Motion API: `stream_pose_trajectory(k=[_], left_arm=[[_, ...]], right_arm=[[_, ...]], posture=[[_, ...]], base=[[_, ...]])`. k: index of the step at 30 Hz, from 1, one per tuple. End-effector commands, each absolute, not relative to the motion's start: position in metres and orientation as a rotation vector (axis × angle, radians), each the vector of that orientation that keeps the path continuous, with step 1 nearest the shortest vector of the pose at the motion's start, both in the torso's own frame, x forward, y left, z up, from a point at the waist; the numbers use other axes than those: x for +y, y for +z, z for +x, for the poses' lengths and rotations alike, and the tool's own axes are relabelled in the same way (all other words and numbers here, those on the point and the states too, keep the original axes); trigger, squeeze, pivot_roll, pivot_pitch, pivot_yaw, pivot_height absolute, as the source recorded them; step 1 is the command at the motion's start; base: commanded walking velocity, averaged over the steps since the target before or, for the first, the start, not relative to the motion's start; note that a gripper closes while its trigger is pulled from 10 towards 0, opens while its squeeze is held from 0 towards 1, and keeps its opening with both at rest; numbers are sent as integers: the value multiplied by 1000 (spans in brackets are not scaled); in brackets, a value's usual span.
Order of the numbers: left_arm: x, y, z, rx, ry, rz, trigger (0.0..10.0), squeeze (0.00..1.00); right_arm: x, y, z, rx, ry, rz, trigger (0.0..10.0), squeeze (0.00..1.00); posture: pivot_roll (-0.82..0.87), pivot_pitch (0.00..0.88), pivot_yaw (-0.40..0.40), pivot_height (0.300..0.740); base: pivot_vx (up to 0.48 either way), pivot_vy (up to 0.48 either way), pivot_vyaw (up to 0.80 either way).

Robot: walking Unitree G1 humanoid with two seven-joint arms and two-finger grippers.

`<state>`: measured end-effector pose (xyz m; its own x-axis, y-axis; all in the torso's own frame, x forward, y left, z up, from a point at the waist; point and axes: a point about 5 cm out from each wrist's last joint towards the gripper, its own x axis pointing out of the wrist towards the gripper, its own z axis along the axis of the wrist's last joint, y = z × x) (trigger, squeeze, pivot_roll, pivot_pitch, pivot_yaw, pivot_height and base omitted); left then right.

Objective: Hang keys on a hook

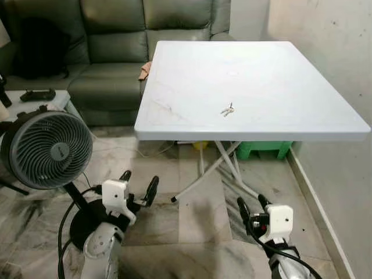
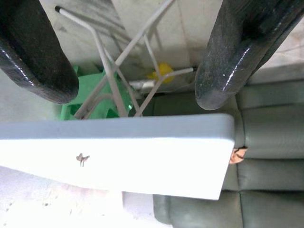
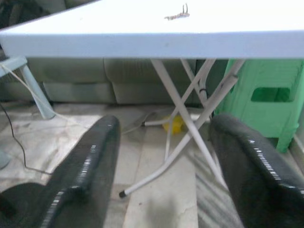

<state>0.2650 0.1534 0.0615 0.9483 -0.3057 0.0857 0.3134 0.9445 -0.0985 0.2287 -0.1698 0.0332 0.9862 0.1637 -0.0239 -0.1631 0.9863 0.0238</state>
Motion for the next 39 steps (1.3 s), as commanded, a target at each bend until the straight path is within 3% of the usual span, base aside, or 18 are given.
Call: stream_pose_trajectory(k=[1,10,16,18,23,39], left_arm=[[160,66,266,-67,-289,-99,10000,0],[175,87,280,-66,-203,-117,10000,0],[168,107,282,-134,-207,-128,10000,0],[166,111,276,-141,-131,-193,10000,0],[157,102,263,-85,-160,-186,10000,0],[168,112,264,-76,-151,-177,10000,0]], right_arm=[[-171,40,230,10,160,17,10000,1000],[-182,55,233,2,124,10,10000,1000],[-172,75,243,-59,141,32,10000,1000],[-166,86,242,-90,150,97,10000,0],[-157,88,236,-93,174,111,10000,0],[-165,104,229,-97,152,118,10000,0]], posture=[[-57,0,36,740],[-53,0,29,740],[-47,0,29,740],[-41,0,30,740],[-43,0,33,740],[-42,0,32,740]], base=[[0,0,0],[0,0,0],[0,0,0],[0,0,0],[0,0,0],[0,0,0]])
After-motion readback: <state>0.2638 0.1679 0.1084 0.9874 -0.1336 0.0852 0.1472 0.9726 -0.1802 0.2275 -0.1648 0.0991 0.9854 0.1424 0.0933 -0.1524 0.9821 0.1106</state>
